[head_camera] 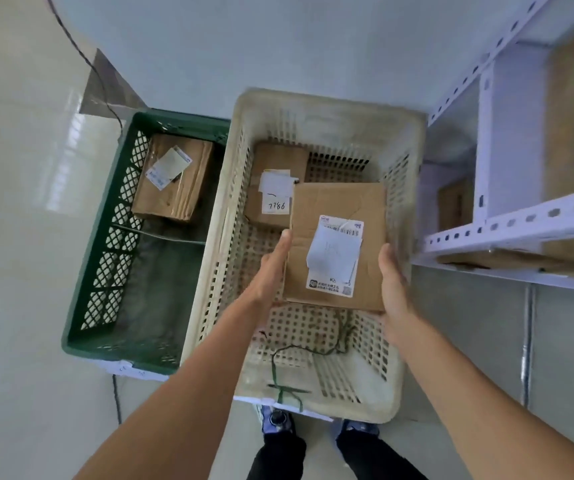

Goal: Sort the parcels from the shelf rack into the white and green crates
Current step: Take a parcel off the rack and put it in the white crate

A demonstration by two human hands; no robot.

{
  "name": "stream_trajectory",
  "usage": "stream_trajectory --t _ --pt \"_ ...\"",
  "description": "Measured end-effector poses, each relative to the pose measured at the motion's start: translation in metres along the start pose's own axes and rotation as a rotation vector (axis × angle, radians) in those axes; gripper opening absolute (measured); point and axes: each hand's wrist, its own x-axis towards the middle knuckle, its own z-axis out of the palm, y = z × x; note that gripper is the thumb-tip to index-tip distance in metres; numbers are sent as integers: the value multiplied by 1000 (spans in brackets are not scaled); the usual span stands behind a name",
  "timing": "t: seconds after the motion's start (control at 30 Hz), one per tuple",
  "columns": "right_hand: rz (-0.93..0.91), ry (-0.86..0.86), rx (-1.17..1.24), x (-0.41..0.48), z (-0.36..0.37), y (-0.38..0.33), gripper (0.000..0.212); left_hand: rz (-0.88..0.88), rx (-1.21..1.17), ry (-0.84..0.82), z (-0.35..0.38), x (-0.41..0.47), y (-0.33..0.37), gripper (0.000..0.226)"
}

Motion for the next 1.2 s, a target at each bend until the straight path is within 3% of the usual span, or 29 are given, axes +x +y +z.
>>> stream_trajectory --t 0.17,0.27,0.33,0.4,0.5,0.6,0.8,0.93,1.2 --pt "-7 142 24 99 19 13 77 65 5 -45 -4 112 -5 67" --pt "-18 145 93 143 26 16 65 107 54 -75 -4 158 2 51" --pt "-43 140 120 165 31 15 54 117 69 -84 -4 182 4 64" --pt "-48 134 123 187 37 14 57 93 82 -65 -2 203 7 86" --pt "-74 131 131 219 43 14 60 118 97 -32 2 227 11 98" --pt "-120 137 173 246 46 15 47 170 97 7 8 240 13 111" --pt "-91 165 310 283 53 17 20 180 108 25 1 246 3 86" --pt "-55 163 322 291 54 24 31 233 91 -5 -10 247 -2 71" --pt "-9 155 231 232 51 -8 56 258 83 0 -16 190 17 72"
